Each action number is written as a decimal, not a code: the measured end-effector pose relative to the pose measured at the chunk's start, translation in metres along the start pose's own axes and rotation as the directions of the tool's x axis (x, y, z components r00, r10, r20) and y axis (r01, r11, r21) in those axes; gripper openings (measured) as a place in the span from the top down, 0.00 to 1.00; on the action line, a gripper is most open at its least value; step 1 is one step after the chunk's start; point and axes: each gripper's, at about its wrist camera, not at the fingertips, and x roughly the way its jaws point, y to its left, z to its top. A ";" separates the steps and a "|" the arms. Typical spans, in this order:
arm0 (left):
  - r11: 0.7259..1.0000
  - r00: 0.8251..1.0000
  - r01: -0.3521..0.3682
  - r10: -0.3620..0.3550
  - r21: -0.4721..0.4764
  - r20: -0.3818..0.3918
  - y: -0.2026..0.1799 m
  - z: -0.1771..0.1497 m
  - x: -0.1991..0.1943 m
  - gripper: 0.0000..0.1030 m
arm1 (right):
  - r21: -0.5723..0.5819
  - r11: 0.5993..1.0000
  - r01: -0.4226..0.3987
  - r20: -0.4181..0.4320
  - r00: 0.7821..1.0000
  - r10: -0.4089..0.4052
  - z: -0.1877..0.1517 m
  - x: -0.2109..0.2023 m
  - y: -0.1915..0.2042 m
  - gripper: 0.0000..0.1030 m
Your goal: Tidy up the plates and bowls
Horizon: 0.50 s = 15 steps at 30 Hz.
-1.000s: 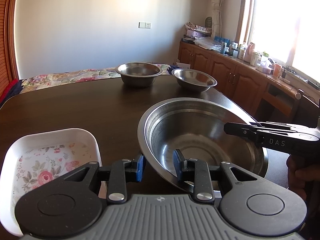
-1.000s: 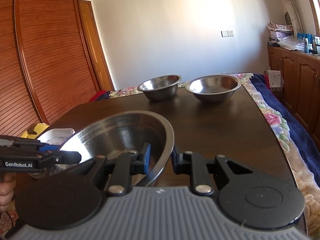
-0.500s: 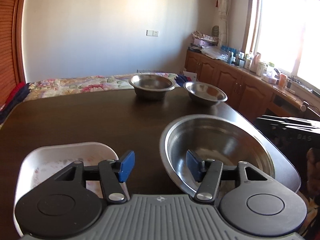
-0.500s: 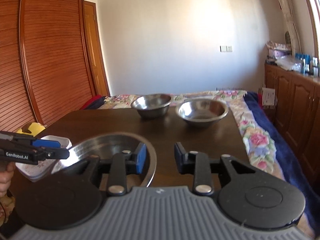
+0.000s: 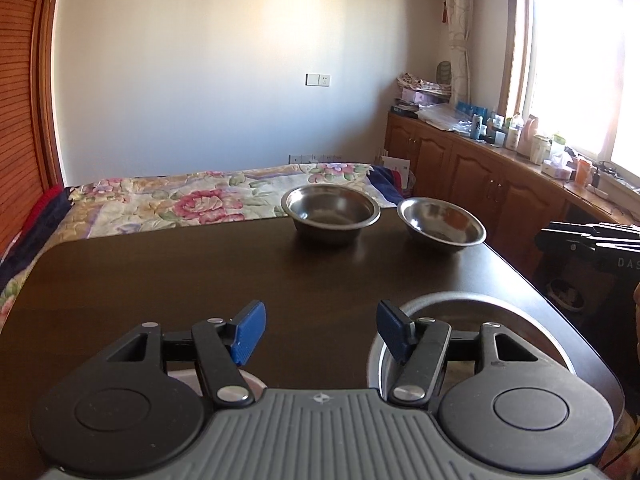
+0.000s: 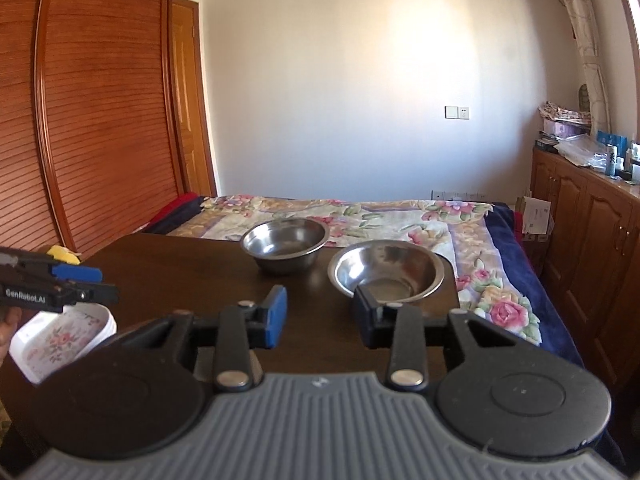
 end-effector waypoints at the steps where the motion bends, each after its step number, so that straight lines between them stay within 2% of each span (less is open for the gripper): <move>1: 1.000 1.000 -0.001 0.001 0.003 0.001 0.000 0.002 0.003 0.37 | -0.005 1.000 0.004 -0.005 1.000 -0.004 0.001 0.002 -0.002 0.63; 7: 1.000 1.000 0.009 -0.008 0.019 -0.016 0.001 0.018 0.025 0.37 | -0.021 1.000 0.013 -0.031 0.999 -0.014 0.012 0.020 -0.013 0.62; 15: 0.999 1.000 0.013 -0.012 0.052 -0.022 0.002 0.046 0.059 0.37 | -0.001 1.000 -0.022 -0.065 0.998 0.022 0.024 0.051 -0.025 0.61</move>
